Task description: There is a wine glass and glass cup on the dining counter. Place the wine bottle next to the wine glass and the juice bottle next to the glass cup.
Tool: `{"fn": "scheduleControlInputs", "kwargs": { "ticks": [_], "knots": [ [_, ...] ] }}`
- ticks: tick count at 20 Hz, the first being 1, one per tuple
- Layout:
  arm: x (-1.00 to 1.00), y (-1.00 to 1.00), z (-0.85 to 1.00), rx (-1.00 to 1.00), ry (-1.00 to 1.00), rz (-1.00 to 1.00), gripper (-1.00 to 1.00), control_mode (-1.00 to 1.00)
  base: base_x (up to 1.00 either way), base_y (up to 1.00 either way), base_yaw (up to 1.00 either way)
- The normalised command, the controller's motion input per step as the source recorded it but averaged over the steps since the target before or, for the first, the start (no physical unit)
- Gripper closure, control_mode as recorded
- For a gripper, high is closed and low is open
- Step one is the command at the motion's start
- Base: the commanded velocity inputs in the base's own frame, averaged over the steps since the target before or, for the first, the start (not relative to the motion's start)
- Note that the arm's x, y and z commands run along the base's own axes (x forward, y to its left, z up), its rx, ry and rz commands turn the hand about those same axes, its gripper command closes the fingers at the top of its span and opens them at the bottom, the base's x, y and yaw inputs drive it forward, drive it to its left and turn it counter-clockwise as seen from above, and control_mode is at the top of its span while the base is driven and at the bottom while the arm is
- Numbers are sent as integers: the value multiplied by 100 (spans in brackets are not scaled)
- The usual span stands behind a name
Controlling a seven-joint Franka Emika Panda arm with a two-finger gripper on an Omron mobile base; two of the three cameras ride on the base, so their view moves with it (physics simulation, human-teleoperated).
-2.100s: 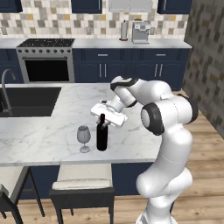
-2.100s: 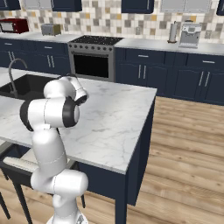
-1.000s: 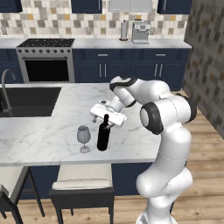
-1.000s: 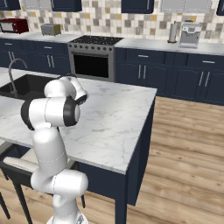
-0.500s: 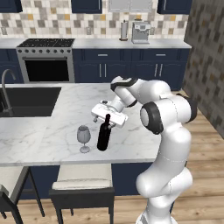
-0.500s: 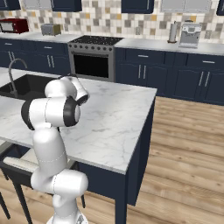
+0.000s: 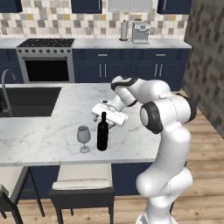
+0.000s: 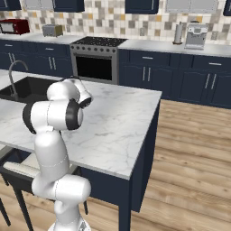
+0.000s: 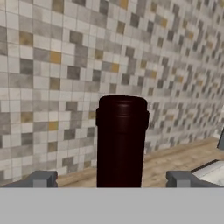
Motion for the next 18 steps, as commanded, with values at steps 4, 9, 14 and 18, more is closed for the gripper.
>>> {"fn": "scheduleControlInputs", "kwargs": {
  "ticks": [4,9,14,18],
  "knots": [
    [3,0,0,0,1,0,-100,-100,0,0,0],
    [1,-6,0,1,4,0,-100,-100,0,0,0],
    [0,-9,5,0,7,0,-100,-100,0,0,0],
    [3,-14,10,0,9,0,-100,-100,0,0,0]
  ]
}}
